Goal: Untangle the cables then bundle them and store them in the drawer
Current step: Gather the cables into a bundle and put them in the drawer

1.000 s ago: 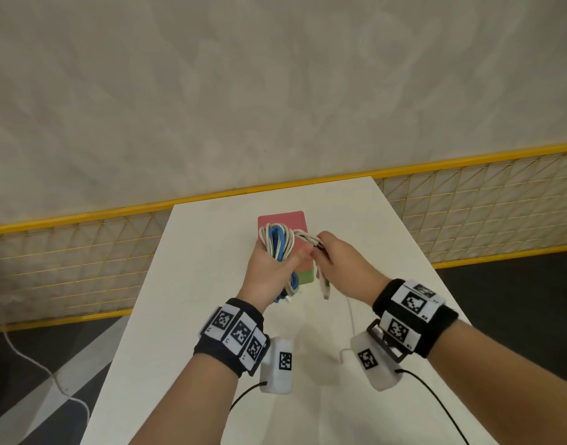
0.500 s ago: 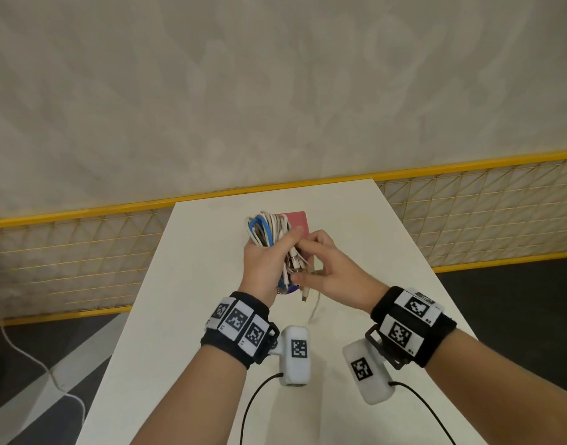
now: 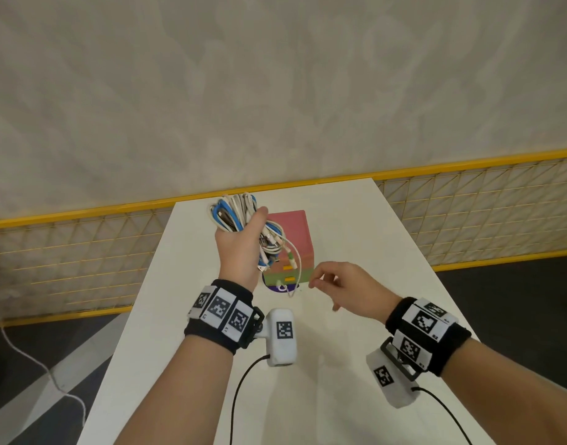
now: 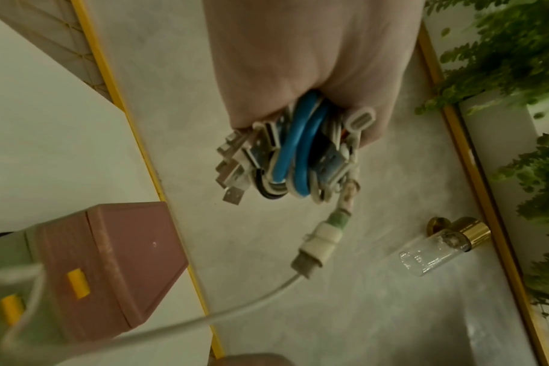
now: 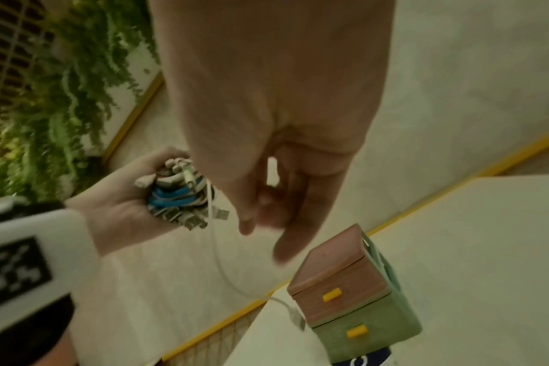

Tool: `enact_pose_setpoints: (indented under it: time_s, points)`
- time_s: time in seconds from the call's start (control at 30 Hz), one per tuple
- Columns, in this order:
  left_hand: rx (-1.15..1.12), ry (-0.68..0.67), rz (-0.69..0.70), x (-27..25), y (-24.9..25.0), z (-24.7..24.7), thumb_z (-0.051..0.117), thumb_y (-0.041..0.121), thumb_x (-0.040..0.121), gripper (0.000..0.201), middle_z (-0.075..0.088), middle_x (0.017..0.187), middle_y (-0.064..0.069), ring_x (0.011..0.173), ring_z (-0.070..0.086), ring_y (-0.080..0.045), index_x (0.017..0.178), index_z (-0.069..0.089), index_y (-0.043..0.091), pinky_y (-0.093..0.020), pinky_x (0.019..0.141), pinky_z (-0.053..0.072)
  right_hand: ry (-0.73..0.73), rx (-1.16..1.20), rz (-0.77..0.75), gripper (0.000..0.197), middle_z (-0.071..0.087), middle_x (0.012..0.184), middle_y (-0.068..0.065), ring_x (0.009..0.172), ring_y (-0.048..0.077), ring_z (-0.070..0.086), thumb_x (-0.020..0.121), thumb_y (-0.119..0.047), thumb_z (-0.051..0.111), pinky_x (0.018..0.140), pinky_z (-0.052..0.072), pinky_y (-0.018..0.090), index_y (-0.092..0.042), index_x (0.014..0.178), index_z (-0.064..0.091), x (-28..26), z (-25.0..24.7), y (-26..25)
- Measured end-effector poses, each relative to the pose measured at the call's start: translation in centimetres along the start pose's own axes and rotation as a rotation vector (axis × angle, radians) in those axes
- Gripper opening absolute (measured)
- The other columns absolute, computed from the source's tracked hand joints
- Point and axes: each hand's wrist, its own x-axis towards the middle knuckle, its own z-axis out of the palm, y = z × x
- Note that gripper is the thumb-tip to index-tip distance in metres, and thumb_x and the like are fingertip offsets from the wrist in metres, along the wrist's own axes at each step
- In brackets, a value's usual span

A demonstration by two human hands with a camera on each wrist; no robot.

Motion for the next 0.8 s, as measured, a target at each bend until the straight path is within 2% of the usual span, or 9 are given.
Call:
enact_pose_setpoints:
  time_s: [0.07,0.13,0.23,0.3,0.37,0.53,0.6,0.7,0.8]
  points:
    - [0.028,-0.020,0.031,-0.2,0.1,0.0,0.075,0.011,0.080,0.026,0.068,0.080,-0.006,0.071,0.069,-0.021,0.100,0.058,0.012,-0.041,0.070,0.059,-0.150,0.342,0.209,0.028,0.062,0.071,0.015,0.052,0.026,0.061,0.101,-0.032,0.036,0.063,0.059,0.042,-0.021,0.100,0.062,-0.3,-0.2,-1.2]
    - [0.074,-0.051,0.067,-0.5,0.0,0.1,0.074,0.010,0.081,0.019,0.066,0.074,-0.002,0.067,0.068,-0.019,0.095,0.062,0.013,-0.039,0.069,0.058,-0.243,0.566,0.311,0.037,0.069,0.088,0.027,0.063,0.033,0.068,0.101,-0.046,0.030,0.063,0.059,0.036,-0.026,0.108,0.061,-0.3,-0.1,-2.1]
    - [0.108,-0.100,0.086,-1.0,-0.4,0.3,0.073,0.009,0.082,0.014,0.065,0.070,-0.003,0.064,0.066,-0.020,0.092,0.063,0.011,-0.033,0.062,0.055,-0.235,0.758,0.347,0.041,0.066,0.110,0.031,0.087,0.034,0.070,0.100,-0.037,0.041,0.072,0.060,0.034,-0.005,0.117,0.061,0.4,0.9,-2.3]
    - [0.122,-0.137,0.075,-1.2,-0.6,0.2,0.072,0.009,0.082,0.012,0.064,0.068,-0.004,0.065,0.066,-0.022,0.090,0.063,0.011,-0.034,0.063,0.055,-0.161,0.828,0.321,0.028,0.066,0.113,0.027,0.094,0.029,0.069,0.097,-0.014,0.049,0.076,0.060,0.028,0.004,0.114,0.063,0.9,1.5,-2.3]
    - [0.152,-0.160,0.065,-1.2,-0.9,0.0,0.072,0.009,0.083,0.010,0.065,0.068,-0.004,0.066,0.067,-0.023,0.088,0.064,0.012,-0.036,0.065,0.057,-0.087,0.878,0.266,0.020,0.071,0.106,0.017,0.092,0.023,0.070,0.089,0.001,0.057,0.077,0.059,0.024,0.003,0.106,0.067,1.1,1.8,-2.2]
    - [0.308,-0.160,0.035,-1.0,-1.8,-0.6,0.074,0.012,0.080,0.012,0.066,0.070,-0.005,0.062,0.067,-0.019,0.089,0.065,0.012,-0.032,0.061,0.057,0.279,0.886,0.151,0.026,0.068,0.105,0.018,0.074,0.017,0.070,0.078,0.011,0.067,0.063,0.057,0.021,0.004,0.102,0.066,1.6,1.7,-2.7]
    - [0.363,-0.160,0.031,-0.9,-2.4,-0.7,0.076,0.013,0.079,0.021,0.066,0.071,-0.003,0.060,0.066,-0.015,0.097,0.066,0.008,-0.027,0.055,0.053,0.304,0.828,0.069,0.028,0.069,0.108,0.016,0.083,0.019,0.070,0.078,0.011,0.067,0.071,0.058,0.025,-0.001,0.103,0.067,1.5,1.8,-2.9]
    - [0.380,-0.160,0.033,-0.9,-3.0,-0.9,0.078,0.016,0.077,0.030,0.069,0.076,-0.003,0.064,0.067,-0.013,0.103,0.066,0.005,-0.025,0.057,0.052,0.310,0.720,-0.029,0.035,0.070,0.108,0.013,0.100,0.022,0.069,0.079,0.015,0.063,0.091,0.055,0.033,-0.001,0.110,0.065,1.2,2.1,-3.5]
    - [0.393,-0.197,0.026,-1.0,-3.1,-1.0,0.081,0.019,0.076,0.032,0.069,0.076,-0.002,0.064,0.067,-0.012,0.101,0.067,0.006,-0.025,0.057,0.052,0.297,0.734,-0.070,0.059,0.066,0.118,0.013,0.110,0.023,0.065,0.083,0.018,0.057,0.098,0.051,0.037,-0.010,0.134,0.048,1.1,2.3,-3.5]
